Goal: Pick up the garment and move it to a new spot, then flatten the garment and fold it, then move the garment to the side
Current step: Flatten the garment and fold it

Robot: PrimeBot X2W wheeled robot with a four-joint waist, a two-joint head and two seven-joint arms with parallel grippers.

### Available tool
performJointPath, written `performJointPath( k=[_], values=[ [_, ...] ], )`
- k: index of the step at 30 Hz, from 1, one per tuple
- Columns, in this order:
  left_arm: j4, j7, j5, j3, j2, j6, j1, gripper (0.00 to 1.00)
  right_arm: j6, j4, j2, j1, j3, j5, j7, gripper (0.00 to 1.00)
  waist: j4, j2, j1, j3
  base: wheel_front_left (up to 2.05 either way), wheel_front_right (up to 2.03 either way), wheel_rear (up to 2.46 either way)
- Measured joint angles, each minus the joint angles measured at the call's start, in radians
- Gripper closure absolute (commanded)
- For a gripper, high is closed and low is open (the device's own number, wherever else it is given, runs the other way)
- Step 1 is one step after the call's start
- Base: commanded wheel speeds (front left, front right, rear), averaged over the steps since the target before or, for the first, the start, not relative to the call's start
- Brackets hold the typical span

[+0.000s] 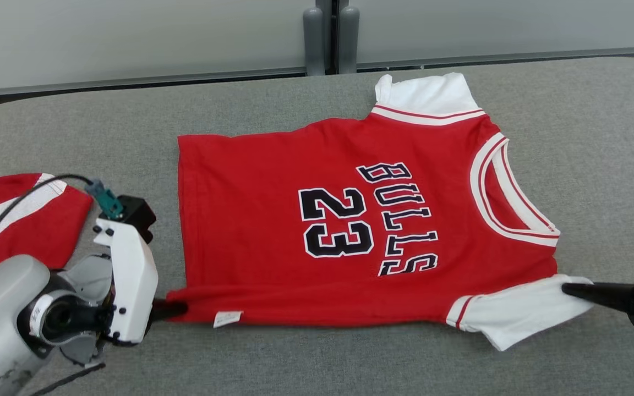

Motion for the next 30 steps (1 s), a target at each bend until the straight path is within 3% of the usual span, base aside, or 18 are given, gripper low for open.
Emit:
performJointPath(
  k=[19, 30],
  values=[
    [0.240, 0.006, 0.032, 0.030, -0.168, -0.060, -0.201, 1.00, 0.000, 0.238, 0.137, -0.208, 0.001, 0.090, 0.021, 1.00, 0.034, 0.0000, 0.0000, 0.129, 0.00, 0.00, 0.00],
    [0.314, 0.008, 0.041, 0.029, -0.201, -0.088, -0.241, 1.00, 0.000, 0.324, 0.212, -0.293, 0.007, 0.108, -0.006, 1.00, 0.039, 0.0000, 0.0000, 0.170, 0.00, 0.00, 0.00]
  ],
)
